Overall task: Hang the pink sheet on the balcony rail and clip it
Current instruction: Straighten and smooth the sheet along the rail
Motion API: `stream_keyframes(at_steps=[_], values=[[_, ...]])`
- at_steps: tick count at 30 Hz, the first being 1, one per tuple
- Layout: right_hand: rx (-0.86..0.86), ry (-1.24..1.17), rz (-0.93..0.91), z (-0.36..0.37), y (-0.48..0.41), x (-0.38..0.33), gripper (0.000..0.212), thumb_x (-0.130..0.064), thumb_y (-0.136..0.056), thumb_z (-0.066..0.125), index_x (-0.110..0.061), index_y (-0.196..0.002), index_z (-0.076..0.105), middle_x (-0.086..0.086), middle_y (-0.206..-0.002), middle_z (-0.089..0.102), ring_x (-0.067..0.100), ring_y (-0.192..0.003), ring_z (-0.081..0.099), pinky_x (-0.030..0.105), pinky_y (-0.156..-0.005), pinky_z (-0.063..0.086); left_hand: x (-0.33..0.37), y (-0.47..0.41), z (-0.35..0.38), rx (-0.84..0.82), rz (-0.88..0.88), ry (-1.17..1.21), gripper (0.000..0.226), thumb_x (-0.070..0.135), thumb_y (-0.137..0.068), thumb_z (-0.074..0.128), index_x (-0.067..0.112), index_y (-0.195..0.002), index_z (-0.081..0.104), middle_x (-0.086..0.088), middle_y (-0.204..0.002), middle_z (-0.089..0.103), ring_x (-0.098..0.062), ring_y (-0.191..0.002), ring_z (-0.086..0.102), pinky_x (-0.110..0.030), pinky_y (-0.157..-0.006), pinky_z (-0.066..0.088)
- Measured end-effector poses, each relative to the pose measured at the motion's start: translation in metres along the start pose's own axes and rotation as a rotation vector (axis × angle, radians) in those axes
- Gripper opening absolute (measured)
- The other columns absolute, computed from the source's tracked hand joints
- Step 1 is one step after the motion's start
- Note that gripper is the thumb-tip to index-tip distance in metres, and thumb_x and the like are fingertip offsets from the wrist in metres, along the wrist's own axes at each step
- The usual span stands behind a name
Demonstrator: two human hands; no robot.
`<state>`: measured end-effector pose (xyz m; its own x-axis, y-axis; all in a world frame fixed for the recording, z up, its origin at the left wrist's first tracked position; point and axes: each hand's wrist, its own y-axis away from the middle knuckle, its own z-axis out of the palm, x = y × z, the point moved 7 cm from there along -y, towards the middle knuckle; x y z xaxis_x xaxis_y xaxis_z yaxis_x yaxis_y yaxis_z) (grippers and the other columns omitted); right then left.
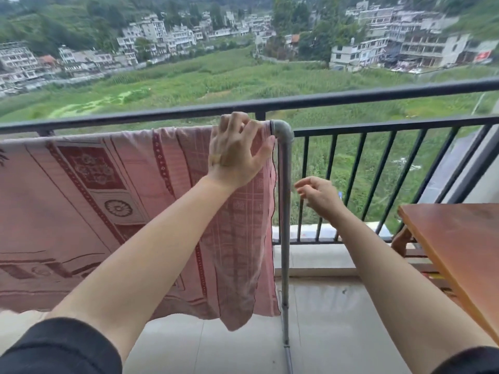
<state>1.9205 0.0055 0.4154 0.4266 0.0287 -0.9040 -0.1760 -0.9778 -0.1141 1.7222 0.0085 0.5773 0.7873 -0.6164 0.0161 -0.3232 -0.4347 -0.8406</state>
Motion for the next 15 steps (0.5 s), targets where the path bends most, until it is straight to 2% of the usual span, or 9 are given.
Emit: stream_keyframes(at_steps=[2,5,6,8,11,14,15], values=[[-0.002,-0.189,0.053,-0.010,-0.016,0.002,0.014,-0.016,-0.097,0.056,-0.024,-0.106,0.065,0.006,-0.104,0.068,0.022,-0.091,0.061,0.038,-0.081,0.054,0.004,0.003,0.007,0.031,-0.045,-0.052,0.046,0.061,-0.080,0.063,0.016,-0.090,0.064,-0.006,-0.101,0.056,-0.023,-0.097,0.049,-0.029,-0.080,0.036],[-0.170,-0.463,0.123,-0.001,-0.043,-0.010,0.028,-0.024,-0.092,0.061,-0.026,-0.120,0.064,0.004,-0.123,0.065,0.020,-0.114,0.058,0.041,-0.098,0.049,0.011,0.011,0.019,0.008,-0.082,-0.166,0.058,0.072,-0.070,0.065,0.016,-0.084,0.062,-0.008,-0.109,0.054,-0.025,-0.105,0.044,-0.034,-0.083,0.038],[-0.249,-0.551,0.138,0.007,-0.051,-0.017,0.028,-0.024,-0.090,0.061,-0.025,-0.118,0.065,0.004,-0.125,0.064,0.022,-0.117,0.056,0.043,-0.100,0.046,0.012,0.012,0.022,0.005,-0.089,-0.194,0.058,0.072,-0.071,0.064,0.015,-0.084,0.062,-0.009,-0.112,0.054,-0.025,-0.108,0.043,-0.037,-0.084,0.039],[-0.396,-0.663,0.157,0.023,-0.063,-0.030,0.018,-0.027,-0.088,0.058,-0.017,-0.102,0.066,0.005,-0.116,0.064,0.024,-0.109,0.057,0.046,-0.099,0.043,0.010,0.013,0.026,0.042,-0.085,-0.209,0.048,0.061,-0.076,0.066,0.014,-0.080,0.064,-0.011,-0.114,0.056,-0.028,-0.112,0.044,-0.039,-0.086,0.041],[-0.598,-0.624,0.168,0.044,-0.073,-0.040,0.026,-0.029,-0.086,0.061,-0.006,-0.098,0.063,0.006,-0.098,0.065,0.025,-0.093,0.059,0.050,-0.099,0.044,0.007,0.015,0.027,0.142,-0.042,-0.158,0.026,0.038,-0.082,0.068,0.013,-0.074,0.066,-0.012,-0.111,0.059,-0.029,-0.111,0.048,-0.038,-0.085,0.041],[-0.734,-0.527,0.184,0.064,-0.078,-0.038,0.035,-0.032,-0.076,0.077,-0.008,-0.102,0.073,0.011,-0.113,0.065,0.031,-0.108,0.058,0.052,-0.110,0.040,0.001,0.016,0.026,0.220,-0.022,-0.091,0.020,0.028,-0.080,0.068,0.010,-0.072,0.064,-0.013,-0.109,0.062,-0.027,-0.110,0.046,-0.039,-0.086,0.041],[-0.742,-0.498,0.166,0.068,-0.081,-0.038,0.042,-0.034,-0.077,0.078,-0.007,-0.108,0.070,0.014,-0.118,0.062,0.033,-0.113,0.056,0.052,-0.111,0.040,0.000,0.017,0.027,0.239,-0.018,-0.063,0.019,0.026,-0.079,0.067,0.009,-0.072,0.062,-0.014,-0.108,0.062,-0.026,-0.109,0.045,-0.040,-0.087,0.041]])
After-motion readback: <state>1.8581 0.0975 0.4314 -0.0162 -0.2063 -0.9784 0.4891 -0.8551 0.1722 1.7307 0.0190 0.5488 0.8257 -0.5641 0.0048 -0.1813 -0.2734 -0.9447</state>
